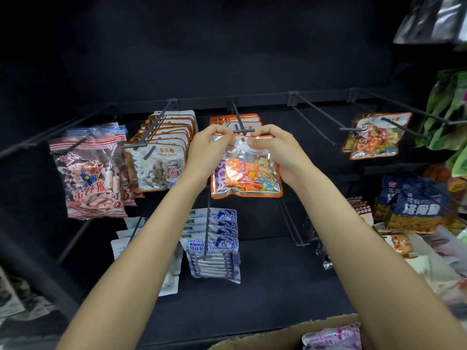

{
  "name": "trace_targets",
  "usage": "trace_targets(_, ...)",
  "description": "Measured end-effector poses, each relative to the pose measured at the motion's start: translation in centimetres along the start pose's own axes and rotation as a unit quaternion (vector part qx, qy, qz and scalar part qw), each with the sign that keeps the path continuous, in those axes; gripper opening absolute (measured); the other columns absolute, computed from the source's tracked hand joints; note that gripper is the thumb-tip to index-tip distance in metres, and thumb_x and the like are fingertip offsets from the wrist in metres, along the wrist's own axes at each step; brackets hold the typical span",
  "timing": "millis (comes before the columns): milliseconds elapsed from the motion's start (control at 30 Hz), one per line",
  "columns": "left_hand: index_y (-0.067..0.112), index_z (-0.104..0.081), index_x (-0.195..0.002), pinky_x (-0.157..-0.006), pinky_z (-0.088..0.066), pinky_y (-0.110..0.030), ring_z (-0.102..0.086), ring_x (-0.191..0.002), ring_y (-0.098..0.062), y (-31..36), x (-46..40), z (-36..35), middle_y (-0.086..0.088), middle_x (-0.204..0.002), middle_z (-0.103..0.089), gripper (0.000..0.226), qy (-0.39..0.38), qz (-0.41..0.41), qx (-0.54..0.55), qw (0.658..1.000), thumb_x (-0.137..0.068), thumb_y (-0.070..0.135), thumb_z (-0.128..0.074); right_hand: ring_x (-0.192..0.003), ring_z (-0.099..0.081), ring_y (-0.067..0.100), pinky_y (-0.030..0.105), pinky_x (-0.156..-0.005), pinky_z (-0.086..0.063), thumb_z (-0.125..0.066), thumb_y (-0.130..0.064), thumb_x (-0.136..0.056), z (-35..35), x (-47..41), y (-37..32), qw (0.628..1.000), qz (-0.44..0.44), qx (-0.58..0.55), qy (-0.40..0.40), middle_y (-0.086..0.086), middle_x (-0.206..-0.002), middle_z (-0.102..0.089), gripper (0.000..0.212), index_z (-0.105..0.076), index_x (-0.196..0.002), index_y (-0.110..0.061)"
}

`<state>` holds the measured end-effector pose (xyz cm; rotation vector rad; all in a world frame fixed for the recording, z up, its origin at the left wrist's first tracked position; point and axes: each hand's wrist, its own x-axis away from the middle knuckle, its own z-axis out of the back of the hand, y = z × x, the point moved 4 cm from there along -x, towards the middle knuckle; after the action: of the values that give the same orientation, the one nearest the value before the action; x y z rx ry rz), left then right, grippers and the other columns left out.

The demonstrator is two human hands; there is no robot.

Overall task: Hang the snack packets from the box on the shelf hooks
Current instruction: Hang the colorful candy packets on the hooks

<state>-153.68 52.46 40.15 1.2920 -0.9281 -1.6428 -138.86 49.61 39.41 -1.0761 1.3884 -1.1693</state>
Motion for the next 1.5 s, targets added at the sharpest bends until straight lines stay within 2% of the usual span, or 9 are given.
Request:
trace_targets(233,0.026,-0.060,-0.091,-0.064,-0.042,-0.002,-0.057,-0.089,-0.001,-1.2,0.2,0.5,0.007,-0.104,-0.062,0.009,0.036,-0.062,-0.083,0.994,-0.089,0.018,-0.062,-0.096,-0.065,0.019,0.039,-0.079,-0.057,-0.066,-0.010,-0.086,0.1,-0.5,1.1,0.987,0.087,0.100,0.088,0.001,-0.111,-0.063,0.021,-0.055,-0.094,-0.026)
trace_targets(400,0.026,-0.058,-0.098,-0.060,-0.038,-0.008,-0.056,-0.078,0.002,-2.2,-1.1,0.5,0.014,-0.091,-0.062,0.011,0.112,-0.152,-0.211,0.959,-0.090,0.033,-0.061,-0.098,-0.056,0.006,0.032,-0.078,-0.053,-0.068,-0.012,-0.083,0.6,0.4,2.4,0.912,0.262,0.297,0.107,-0.005,-0.121,-0.050,0.037,-0.053,-0.115,-0.023)
trace_targets(500,0.021,-0.059,-0.103,-0.060,-0.033,-0.014,-0.053,-0.085,-0.002,-2.4,-2.8,-0.1,0.010,-0.100,-0.059,0.017,0.152,-0.174,-0.299,0.926,-0.091,0.032,-0.059,-0.107,-0.051,0.013,0.030,-0.078,-0.050,-0.071,-0.026,-0.083,-0.1,-1.3,4.3,0.859,0.248,0.440,0.084,0.000,-0.141,-0.032,0.052,-0.050,-0.131,-0.024)
trace_targets(800,0.014,-0.047,-0.129,-0.077,-0.043,-0.029,-0.047,-0.118,-0.024,-4.4,-8.5,-1.9,-0.008,-0.131,-0.044,0.043,0.085,-0.113,-0.399,0.906,-0.088,0.020,-0.060,-0.100,-0.053,0.034,0.042,-0.069,-0.053,-0.074,-0.002,-0.070,-1.5,-7.4,5.6,0.764,0.243,0.584,0.130,0.021,-0.151,-0.025,0.069,-0.042,-0.129,-0.016)
trace_targets(1000,0.011,0.000,-0.151,-0.116,-0.016,-0.034,-0.004,-0.146,-0.027,-6.1,-6.6,-2.5,-0.014,-0.159,0.002,0.086,0.030,-0.087,-0.369,0.925,-0.089,0.014,-0.059,-0.146,0.004,0.038,0.053,-0.116,-0.015,-0.060,-0.012,-0.086,-1.3,-6.1,6.6,0.741,0.205,0.632,0.097,0.012,-0.159,0.014,0.078,-0.019,-0.150,-0.026)
trace_targets(1133,0.009,-0.016,-0.150,-0.114,-0.010,-0.024,-0.010,-0.145,-0.023,-5.6,-1.2,-2.2,-0.010,-0.157,-0.016,0.075,0.044,-0.130,-0.341,0.930,-0.089,0.015,-0.058,-0.147,0.003,0.030,0.055,-0.116,-0.003,-0.058,-0.019,-0.089,-0.4,-1.1,7.0,0.766,0.216,0.600,0.082,0.009,-0.160,-0.003,0.069,-0.024,-0.150,-0.025)
trace_targets(1267,0.019,-0.051,-0.130,-0.098,-0.030,-0.019,-0.045,-0.123,-0.014,-5.1,7.4,-1.6,0.005,-0.127,-0.056,0.041,0.047,-0.133,-0.290,0.947,-0.090,0.018,-0.056,-0.135,-0.036,0.029,0.053,-0.113,-0.021,-0.058,-0.017,-0.089,1.2,6.3,8.6,0.788,0.258,0.550,0.103,0.005,-0.137,-0.052,0.041,-0.054,-0.130,-0.017)
trace_targets(1400,0.026,-0.064,-0.102,-0.077,-0.046,-0.019,-0.061,-0.088,0.001,-7.7,16.3,-1.9,0.024,-0.084,-0.064,0.015,-0.005,-0.088,-0.211,0.974,-0.090,0.021,-0.056,-0.099,-0.061,0.028,0.040,-0.083,-0.046,-0.054,-0.017,-0.092,2.9,14.5,13.4,0.823,0.206,0.529,0.037,0.003,-0.102,-0.069,0.026,-0.063,-0.116,-0.014)
trace_targets(1500,0.027,-0.066,-0.100,-0.073,-0.051,-0.025,-0.064,-0.082,0.000,-12.2,22.1,-3.2,0.022,-0.079,-0.066,0.015,-0.091,-0.035,-0.210,0.973,-0.090,0.026,-0.054,-0.082,-0.066,0.027,0.037,-0.064,-0.051,-0.053,-0.019,-0.094,4.1,19.8,18.6,0.836,0.111,0.537,-0.036,0.003,-0.091,-0.071,0.020,-0.066,-0.108,-0.016)
